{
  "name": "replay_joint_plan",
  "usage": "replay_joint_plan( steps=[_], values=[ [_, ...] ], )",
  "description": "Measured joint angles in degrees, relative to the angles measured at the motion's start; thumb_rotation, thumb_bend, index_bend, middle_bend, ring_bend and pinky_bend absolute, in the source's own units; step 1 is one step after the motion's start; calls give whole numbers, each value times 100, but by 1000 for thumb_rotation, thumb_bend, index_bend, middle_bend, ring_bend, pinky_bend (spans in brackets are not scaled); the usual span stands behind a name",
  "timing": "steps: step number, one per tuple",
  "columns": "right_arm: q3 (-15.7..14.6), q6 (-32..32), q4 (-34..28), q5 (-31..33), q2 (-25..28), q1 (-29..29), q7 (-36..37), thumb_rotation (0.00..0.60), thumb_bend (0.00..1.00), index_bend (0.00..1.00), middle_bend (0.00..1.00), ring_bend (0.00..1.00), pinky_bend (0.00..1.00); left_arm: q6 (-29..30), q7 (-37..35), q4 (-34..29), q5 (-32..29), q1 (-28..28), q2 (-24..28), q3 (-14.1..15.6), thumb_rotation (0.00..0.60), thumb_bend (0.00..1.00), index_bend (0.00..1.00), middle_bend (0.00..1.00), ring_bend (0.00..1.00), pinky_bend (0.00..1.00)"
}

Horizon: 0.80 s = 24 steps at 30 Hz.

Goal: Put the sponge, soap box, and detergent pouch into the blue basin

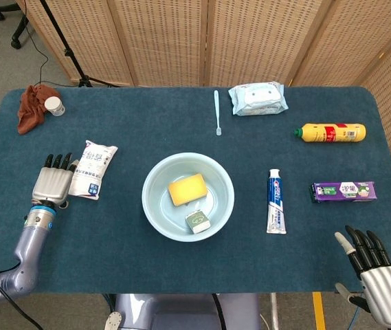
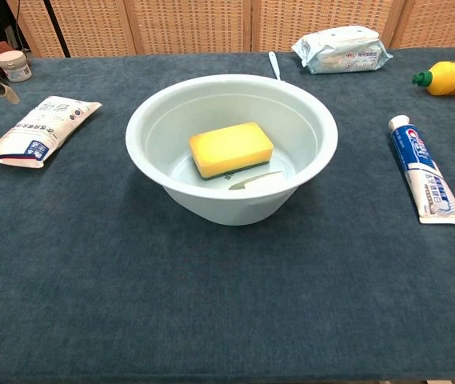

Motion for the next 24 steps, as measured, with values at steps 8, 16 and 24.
replay_joint_plan(
  steps=[8,16,24],
  values=[
    [8,9,17,11,1,-1,15,600,105,59,0,0,0,85,6,274,270,69,-297,19,600,133,0,0,0,0],
    [7,34,29,-3,1,-7,34,600,105,60,0,0,0,166,-10,520,366,142,-523,-40,600,140,0,0,0,0],
    [3,26,42,-8,-6,-6,27,600,105,60,0,0,0,235,-39,788,480,225,-761,-113,600,143,0,0,0,0]
  ],
)
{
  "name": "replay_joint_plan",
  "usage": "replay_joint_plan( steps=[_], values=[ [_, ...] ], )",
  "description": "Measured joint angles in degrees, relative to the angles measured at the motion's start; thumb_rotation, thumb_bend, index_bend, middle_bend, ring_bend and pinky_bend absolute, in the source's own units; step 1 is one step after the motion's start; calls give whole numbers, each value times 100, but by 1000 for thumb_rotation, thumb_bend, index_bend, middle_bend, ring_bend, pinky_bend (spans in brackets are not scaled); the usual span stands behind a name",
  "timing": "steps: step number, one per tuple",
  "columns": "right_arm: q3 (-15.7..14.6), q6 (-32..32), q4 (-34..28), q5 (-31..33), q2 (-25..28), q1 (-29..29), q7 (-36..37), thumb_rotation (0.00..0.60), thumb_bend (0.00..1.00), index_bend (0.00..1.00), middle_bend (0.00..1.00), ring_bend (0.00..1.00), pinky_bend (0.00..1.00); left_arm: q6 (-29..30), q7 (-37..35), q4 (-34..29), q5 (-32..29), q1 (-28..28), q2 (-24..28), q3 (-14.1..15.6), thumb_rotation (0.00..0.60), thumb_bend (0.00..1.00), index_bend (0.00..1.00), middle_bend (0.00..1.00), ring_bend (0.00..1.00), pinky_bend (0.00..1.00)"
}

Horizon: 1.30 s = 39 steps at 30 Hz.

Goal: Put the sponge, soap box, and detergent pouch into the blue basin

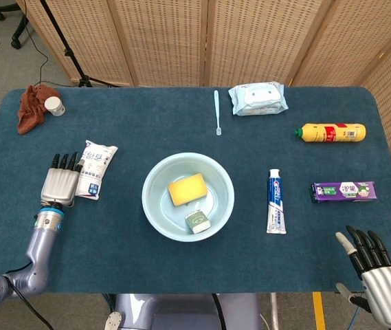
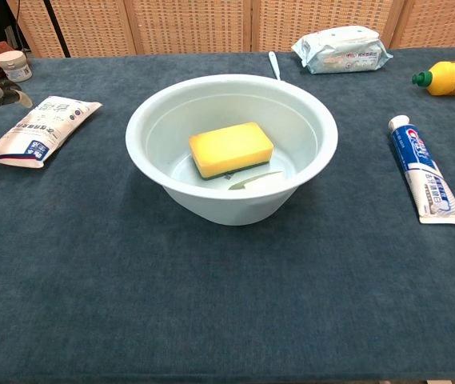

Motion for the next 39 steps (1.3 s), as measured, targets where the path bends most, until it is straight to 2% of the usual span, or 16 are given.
replay_joint_plan(
  steps=[24,29,32,35,39],
  values=[
    [-8,31,31,-34,-5,-4,34,600,105,60,0,0,0,157,-76,1003,458,168,-823,-260,600,169,0,0,0,0],
    [-7,42,40,-36,-4,-4,55,600,105,60,0,0,0,115,-123,1227,512,221,-982,-295,600,236,0,0,0,0],
    [-7,44,45,-40,-2,-2,66,600,105,60,0,0,0,140,-188,1406,618,255,-1100,-314,600,312,78,0,0,9],
    [-12,54,47,-56,1,-2,73,600,105,60,0,0,0,224,-306,1634,790,294,-1241,-335,600,375,213,5,7,94],
    [-14,57,49,-58,2,-3,81,600,105,60,0,0,0,355,-541,1946,1079,353,-1436,-382,600,451,368,117,116,222]
  ],
)
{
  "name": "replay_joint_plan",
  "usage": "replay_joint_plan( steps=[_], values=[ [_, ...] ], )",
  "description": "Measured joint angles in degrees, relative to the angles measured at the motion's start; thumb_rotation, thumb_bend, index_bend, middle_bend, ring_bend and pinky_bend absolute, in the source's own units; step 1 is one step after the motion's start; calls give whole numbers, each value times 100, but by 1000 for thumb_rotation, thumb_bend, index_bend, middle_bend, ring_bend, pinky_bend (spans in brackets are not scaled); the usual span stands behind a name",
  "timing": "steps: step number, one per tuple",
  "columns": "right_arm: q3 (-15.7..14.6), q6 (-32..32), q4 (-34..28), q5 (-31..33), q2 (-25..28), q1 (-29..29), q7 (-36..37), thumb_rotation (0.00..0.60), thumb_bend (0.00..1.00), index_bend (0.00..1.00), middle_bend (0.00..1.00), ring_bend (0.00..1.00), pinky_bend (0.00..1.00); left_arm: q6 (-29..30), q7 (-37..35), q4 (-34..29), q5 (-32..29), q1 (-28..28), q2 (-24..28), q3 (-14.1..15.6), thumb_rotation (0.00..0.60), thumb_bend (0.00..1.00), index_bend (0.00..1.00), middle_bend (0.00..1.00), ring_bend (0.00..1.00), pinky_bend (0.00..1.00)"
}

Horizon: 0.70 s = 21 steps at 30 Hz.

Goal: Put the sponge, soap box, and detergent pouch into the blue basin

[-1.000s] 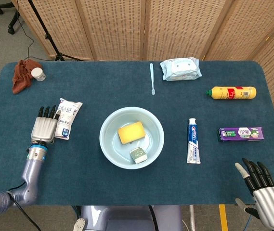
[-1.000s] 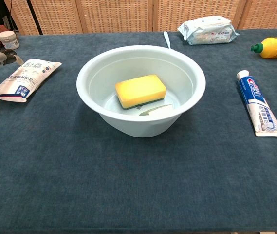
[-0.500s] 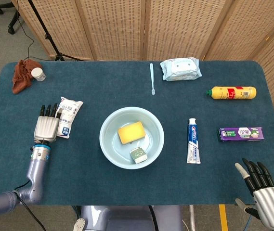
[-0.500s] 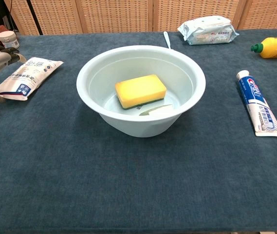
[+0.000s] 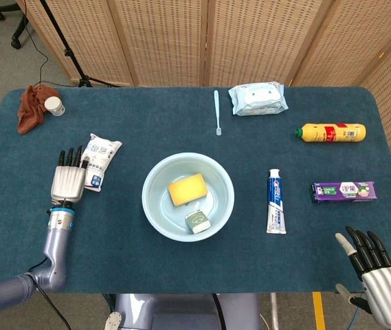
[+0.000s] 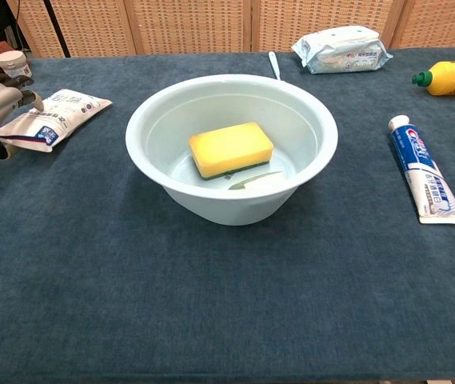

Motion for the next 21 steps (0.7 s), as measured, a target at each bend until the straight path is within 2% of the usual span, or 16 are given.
replay_joint_plan(
  steps=[10,13,21],
  values=[
    [-7,10,5,-14,4,-2,11,600,105,60,0,0,0,227,-243,491,515,95,-258,-135,600,520,642,332,315,371],
    [-8,16,6,-17,6,-3,15,600,105,59,0,0,0,280,-332,669,683,118,-324,-157,600,530,696,377,367,410],
    [-13,-6,9,-14,2,2,9,600,105,59,0,0,0,498,-680,1055,1214,140,-446,-224,600,532,732,435,465,479]
  ],
)
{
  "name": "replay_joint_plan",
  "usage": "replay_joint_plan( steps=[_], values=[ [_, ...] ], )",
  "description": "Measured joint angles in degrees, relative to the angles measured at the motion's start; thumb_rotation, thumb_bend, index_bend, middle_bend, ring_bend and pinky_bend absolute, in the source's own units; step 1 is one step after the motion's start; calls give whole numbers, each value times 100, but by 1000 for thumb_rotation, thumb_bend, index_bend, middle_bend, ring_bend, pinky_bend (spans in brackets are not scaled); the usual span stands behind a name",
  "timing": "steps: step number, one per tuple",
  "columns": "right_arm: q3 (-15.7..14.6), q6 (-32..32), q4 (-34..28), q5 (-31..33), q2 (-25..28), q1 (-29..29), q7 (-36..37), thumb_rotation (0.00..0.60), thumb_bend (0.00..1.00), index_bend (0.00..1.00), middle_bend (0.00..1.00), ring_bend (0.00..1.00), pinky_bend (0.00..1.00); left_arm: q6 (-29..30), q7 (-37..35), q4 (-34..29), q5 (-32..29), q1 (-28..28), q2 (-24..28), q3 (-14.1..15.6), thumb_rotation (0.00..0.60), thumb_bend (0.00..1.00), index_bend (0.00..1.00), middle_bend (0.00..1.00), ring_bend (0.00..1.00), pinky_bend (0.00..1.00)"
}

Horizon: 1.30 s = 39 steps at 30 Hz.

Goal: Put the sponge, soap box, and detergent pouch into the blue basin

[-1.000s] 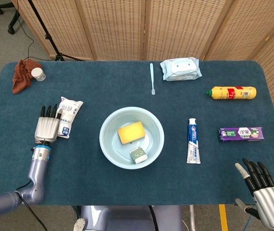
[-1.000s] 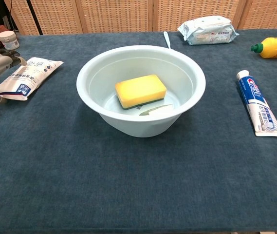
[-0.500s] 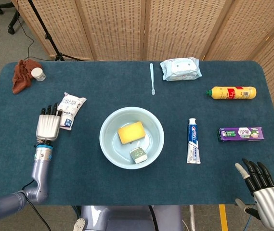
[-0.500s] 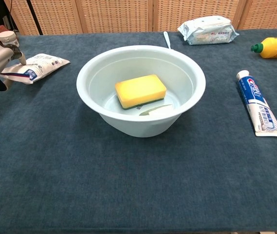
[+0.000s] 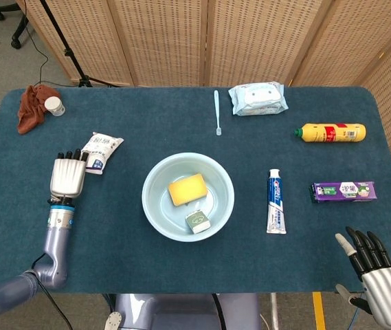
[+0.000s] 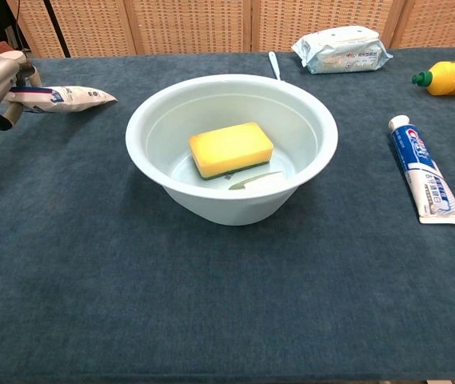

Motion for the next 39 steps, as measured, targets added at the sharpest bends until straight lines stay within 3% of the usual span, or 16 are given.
replay_joint_plan(
  steps=[20,39],
  values=[
    [-1,9,5,3,-1,-4,8,600,105,59,0,0,0,494,-242,-47,567,-25,158,-489,600,583,781,517,575,562],
    [-5,19,7,-3,4,-8,19,600,105,59,0,0,0,747,37,-867,694,-122,581,-923,600,601,801,535,588,576]
  ],
)
